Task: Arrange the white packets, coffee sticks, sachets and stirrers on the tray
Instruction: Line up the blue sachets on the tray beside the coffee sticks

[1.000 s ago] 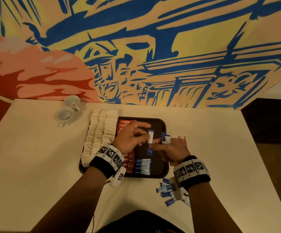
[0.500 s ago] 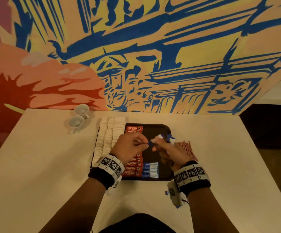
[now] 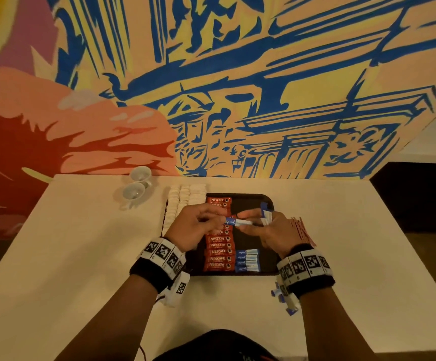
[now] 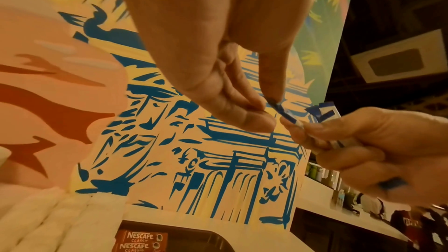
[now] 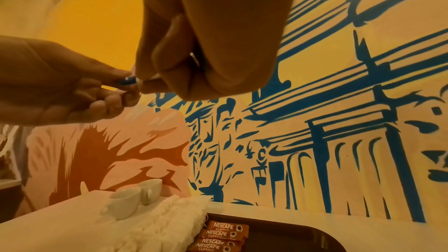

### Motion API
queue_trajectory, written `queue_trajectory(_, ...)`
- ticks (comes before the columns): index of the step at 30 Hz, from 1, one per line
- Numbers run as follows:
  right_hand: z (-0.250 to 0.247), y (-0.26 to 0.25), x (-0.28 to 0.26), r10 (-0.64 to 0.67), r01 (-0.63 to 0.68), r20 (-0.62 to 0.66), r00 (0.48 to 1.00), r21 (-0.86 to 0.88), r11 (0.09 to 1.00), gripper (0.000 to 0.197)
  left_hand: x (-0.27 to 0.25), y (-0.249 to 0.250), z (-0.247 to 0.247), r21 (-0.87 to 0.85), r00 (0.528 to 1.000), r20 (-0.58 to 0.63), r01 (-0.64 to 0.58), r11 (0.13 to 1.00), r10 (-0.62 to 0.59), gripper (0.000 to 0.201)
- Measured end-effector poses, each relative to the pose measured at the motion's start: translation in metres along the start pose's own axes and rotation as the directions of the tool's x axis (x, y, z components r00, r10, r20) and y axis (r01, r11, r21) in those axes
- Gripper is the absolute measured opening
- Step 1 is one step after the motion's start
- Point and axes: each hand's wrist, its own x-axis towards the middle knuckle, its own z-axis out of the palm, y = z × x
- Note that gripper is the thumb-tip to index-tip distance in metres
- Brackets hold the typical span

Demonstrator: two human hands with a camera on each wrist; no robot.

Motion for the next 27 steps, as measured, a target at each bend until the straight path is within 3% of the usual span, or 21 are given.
queue_trajectory(6, 0.008, 0.015, -0.002, 0.097, -0.095, -0.097, 0.991, 0.021, 0.995, 0.022, -0.009, -0.005, -0.012, 0.006, 1.000, -0.010, -0.007, 1.000, 0.007, 0.015)
queue_trajectory(9, 0.007, 0.026, 0.000, 0.143, -0.143, -0.120, 0.982, 0.010, 0.990, 0.023, -0.010, -0.012, -0.009, 0.177, 0.998, 0.019, -0.065, 0.982, 0.063, 0.019)
queue_trajectory(12, -0.001, 0.033, 0.003, 0.135, -0.142, -0.132, 0.982, -0.048, 0.989, 0.016, -0.006, -0.014, -0.001, 0.422, 0.986, 0.100, -0.163, 0.892, 0.133, 0.027)
queue_trajectory(16, -0.016, 0.035, 0.006, 0.115, -0.124, -0.134, 0.984, -0.062, 0.990, 0.011, 0.009, -0.004, 0.011, 0.642, 0.954, 0.212, -0.299, 0.706, 0.212, 0.027)
queue_trajectory(20, -0.036, 0.043, 0.013, 0.143, -0.149, -0.135, 0.981, -0.038, 0.988, 0.025, 0.026, 0.000, 0.027, 0.722, 0.959, 0.233, -0.282, 0.632, 0.162, 0.026)
queue_trajectory(24, -0.060, 0.050, 0.026, 0.271, -0.261, -0.218, 0.937, 0.075, 0.962, 0.041, 0.046, -0.009, 0.040, 0.734, 0.979, 0.169, -0.200, 0.649, 0.111, 0.024)
queue_trajectory(27, -0.078, 0.061, 0.037, 0.340, -0.304, -0.150, 0.929, 0.218, 0.927, 0.040, 0.061, -0.025, 0.050, 0.728, 0.995, 0.095, -0.093, 0.679, 0.035, 0.023)
